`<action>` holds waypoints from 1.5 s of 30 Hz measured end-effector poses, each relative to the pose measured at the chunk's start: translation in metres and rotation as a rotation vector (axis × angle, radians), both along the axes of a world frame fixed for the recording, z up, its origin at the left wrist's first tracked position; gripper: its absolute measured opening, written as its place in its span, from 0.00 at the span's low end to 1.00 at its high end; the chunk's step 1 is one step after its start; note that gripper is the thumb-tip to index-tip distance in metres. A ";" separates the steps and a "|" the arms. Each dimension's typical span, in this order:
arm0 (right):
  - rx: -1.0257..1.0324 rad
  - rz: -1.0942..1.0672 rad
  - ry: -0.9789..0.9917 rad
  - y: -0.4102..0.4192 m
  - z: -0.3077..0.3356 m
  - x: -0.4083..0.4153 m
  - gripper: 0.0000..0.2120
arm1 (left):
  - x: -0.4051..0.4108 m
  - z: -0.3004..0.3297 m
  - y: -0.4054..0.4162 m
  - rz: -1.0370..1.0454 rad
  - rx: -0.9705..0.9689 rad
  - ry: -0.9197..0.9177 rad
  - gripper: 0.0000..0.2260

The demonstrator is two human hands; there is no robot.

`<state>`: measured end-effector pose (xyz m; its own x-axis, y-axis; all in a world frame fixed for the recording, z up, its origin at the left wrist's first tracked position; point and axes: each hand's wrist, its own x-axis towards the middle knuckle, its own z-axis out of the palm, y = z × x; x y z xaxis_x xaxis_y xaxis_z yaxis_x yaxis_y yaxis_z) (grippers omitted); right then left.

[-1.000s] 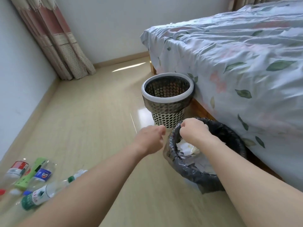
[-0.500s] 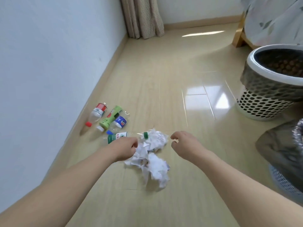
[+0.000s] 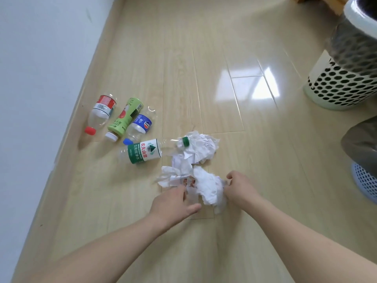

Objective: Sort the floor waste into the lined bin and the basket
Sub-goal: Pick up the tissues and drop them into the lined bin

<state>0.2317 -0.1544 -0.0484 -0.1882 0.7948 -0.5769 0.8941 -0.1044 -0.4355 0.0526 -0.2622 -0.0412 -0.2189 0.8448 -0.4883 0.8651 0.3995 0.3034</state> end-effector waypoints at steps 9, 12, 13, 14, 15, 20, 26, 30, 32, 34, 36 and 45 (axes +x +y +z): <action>0.104 0.095 -0.074 -0.002 -0.012 0.001 0.16 | -0.005 -0.025 -0.011 -0.227 0.123 0.178 0.10; 0.110 0.108 -0.069 -0.001 -0.010 0.002 0.17 | -0.013 -0.022 -0.019 -0.197 0.087 0.112 0.08; 0.103 0.092 -0.053 -0.001 -0.008 0.002 0.17 | -0.015 -0.020 -0.021 -0.187 0.066 0.090 0.07; 0.114 0.089 -0.038 0.000 -0.006 0.003 0.18 | -0.017 -0.017 -0.022 -0.173 0.041 0.067 0.05; 0.129 0.101 -0.032 -0.001 -0.001 0.004 0.18 | -0.020 -0.015 -0.022 -0.152 0.014 0.037 0.05; 0.498 0.548 -0.186 0.000 0.047 0.014 0.23 | -0.026 0.012 -0.010 -0.056 0.008 -0.038 0.07; 0.507 0.455 0.076 0.017 0.118 0.039 0.07 | 0.000 0.075 0.021 0.014 0.095 -0.140 0.08; 0.387 0.296 0.166 0.044 0.179 0.076 0.04 | 0.034 0.126 0.053 0.012 0.099 -0.334 0.06; 0.386 0.259 0.152 0.062 0.206 0.104 0.04 | 0.059 0.155 0.073 0.002 0.141 -0.401 0.05; 0.378 0.225 0.090 0.080 0.229 0.141 0.05 | 0.093 0.182 0.095 -0.013 0.209 -0.443 0.05; 0.368 0.170 0.017 0.096 0.244 0.185 0.05 | 0.136 0.204 0.119 -0.043 0.268 -0.486 0.05; 0.275 -0.380 -0.019 0.123 0.230 0.386 0.09 | 0.372 0.228 0.219 -0.383 0.321 -0.331 0.07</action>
